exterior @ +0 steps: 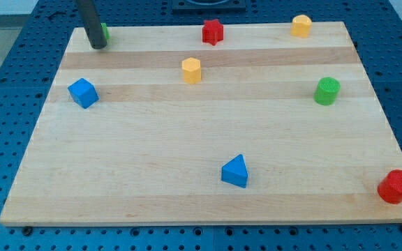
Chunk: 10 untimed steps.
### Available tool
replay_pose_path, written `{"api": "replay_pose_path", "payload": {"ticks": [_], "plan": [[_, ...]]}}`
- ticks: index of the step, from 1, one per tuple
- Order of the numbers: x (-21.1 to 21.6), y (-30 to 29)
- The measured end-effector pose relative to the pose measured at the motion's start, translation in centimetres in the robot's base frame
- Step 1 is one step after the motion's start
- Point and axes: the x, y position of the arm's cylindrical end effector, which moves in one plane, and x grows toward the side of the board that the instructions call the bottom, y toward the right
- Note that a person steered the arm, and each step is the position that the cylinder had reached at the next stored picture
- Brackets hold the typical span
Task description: Move the red star right a bit
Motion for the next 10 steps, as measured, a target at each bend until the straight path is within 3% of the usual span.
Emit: {"api": "replay_pose_path", "payload": {"ticks": [4, 6, 7, 10], "plan": [[1.9, 4.3], [-5.0, 6.7], [-5.0, 7.0], [-4.8, 23.3]]}}
